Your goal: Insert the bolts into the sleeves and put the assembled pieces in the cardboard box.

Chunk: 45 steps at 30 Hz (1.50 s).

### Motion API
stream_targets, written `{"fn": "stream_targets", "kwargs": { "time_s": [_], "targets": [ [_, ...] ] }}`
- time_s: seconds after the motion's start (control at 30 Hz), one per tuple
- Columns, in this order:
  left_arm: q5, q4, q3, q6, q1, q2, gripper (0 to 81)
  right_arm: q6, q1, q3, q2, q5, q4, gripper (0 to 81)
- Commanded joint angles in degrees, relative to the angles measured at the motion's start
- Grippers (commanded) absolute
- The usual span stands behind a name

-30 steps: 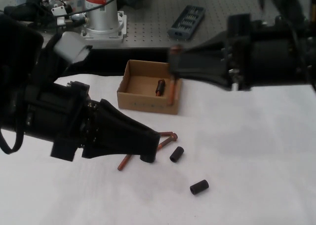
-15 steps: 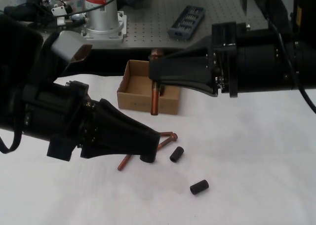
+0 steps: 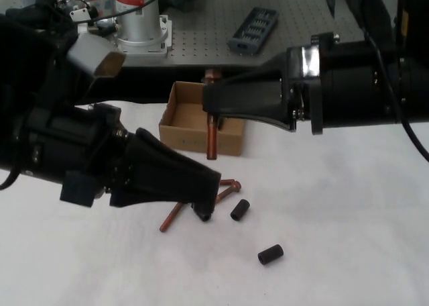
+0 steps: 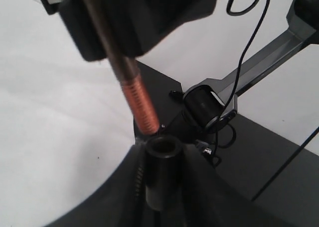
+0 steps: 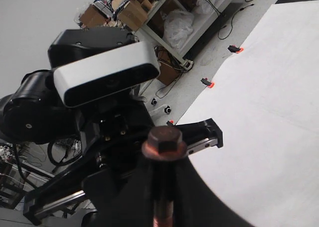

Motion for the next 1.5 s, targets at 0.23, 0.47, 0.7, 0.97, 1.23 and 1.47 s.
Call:
{"fn": "stream_targets", "kwargs": {
  "time_s": [0.23,0.47,0.7,0.97,1.23,1.47],
  "targets": [
    [1.5,-5.3,-0.1,-3.6,0.2,-0.6,0.6,-1.2,0.1,-0.1,0.0,-0.2,-0.3,2.9],
    [-1.3,-5.3,-0.1,-4.2,0.2,-0.6,0.6,-1.2,0.1,-0.1,0.0,-0.2,-0.3,2.9],
    [-3.2,-8.1,-0.1,-5.1,0.2,-0.6,0.6,-1.2,0.1,-0.1,0.0,-0.2,-0.3,2.9],
    [-3.1,-17.2,-0.1,-12.0,0.2,-0.6,0.6,-1.2,0.1,-0.1,0.0,-0.2,-0.3,2.9],
    [-4.7,-17.4,-0.1,-12.2,0.2,-0.6,0.6,-3.8,0.1,-0.1,0.0,0.2,-0.3,2.9],
    [-5.8,-17.4,-0.1,-12.3,0.2,-0.6,0.6,-6.9,0.2,-0.1,0.0,2.8,-0.3,2.9]
  ]
}}
